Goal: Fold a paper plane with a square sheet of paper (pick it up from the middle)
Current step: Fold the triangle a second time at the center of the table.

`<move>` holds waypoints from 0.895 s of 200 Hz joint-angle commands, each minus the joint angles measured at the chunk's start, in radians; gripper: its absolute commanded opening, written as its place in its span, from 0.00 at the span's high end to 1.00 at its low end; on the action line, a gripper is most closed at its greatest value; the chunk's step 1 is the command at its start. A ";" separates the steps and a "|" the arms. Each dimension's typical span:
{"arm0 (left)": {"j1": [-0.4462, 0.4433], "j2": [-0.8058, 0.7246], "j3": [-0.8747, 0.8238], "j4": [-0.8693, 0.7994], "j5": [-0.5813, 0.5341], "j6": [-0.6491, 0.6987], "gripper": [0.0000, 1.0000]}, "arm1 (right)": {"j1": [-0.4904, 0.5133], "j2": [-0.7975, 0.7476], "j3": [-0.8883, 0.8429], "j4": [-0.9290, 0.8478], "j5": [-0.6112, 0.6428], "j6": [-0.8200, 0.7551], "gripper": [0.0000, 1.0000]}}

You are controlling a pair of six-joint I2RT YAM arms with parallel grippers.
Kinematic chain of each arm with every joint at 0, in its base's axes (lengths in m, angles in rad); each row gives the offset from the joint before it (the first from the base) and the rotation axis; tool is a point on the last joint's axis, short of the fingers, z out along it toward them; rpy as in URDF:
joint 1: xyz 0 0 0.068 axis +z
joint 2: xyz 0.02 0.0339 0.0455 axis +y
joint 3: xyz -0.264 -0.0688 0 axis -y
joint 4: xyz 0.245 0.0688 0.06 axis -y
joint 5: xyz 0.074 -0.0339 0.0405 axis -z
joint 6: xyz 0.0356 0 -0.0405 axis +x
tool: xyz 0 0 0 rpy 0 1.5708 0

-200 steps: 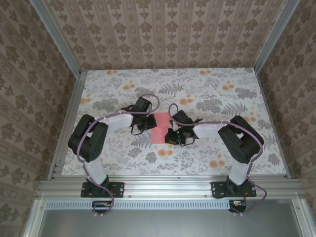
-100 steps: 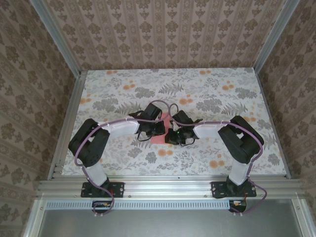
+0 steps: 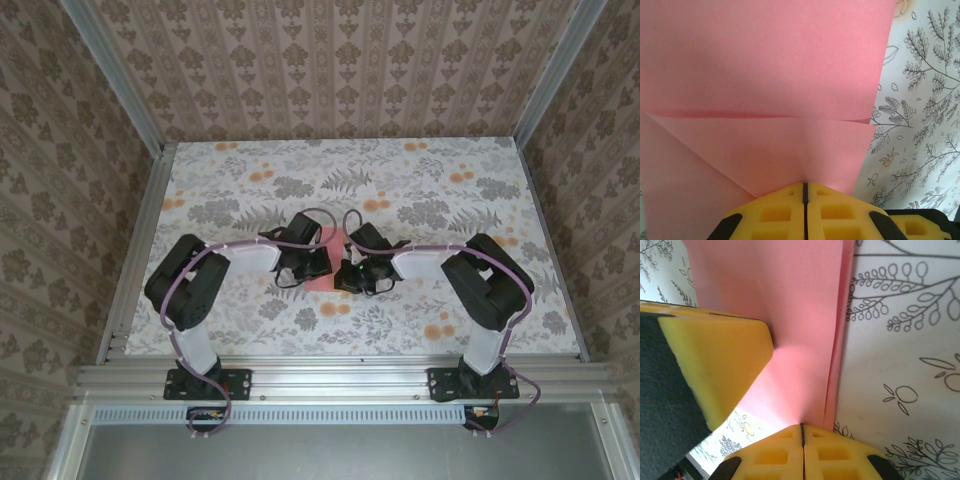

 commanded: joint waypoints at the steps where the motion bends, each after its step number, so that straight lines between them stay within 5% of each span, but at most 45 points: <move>1: 0.070 0.016 -0.031 -0.034 -0.042 0.008 0.92 | 0.004 0.082 -0.032 -0.243 0.129 -0.018 0.92; 97: 0.229 0.029 0.012 -0.078 -0.036 0.110 0.91 | 0.004 0.061 -0.046 -0.232 0.133 -0.030 0.92; 137: 0.222 -0.061 0.022 -0.087 0.021 0.138 0.86 | 0.004 0.015 -0.033 -0.151 0.070 -0.013 0.92; 179: 0.122 -0.139 0.022 -0.104 0.016 0.124 0.82 | 0.004 0.021 -0.014 -0.134 0.053 0.000 0.92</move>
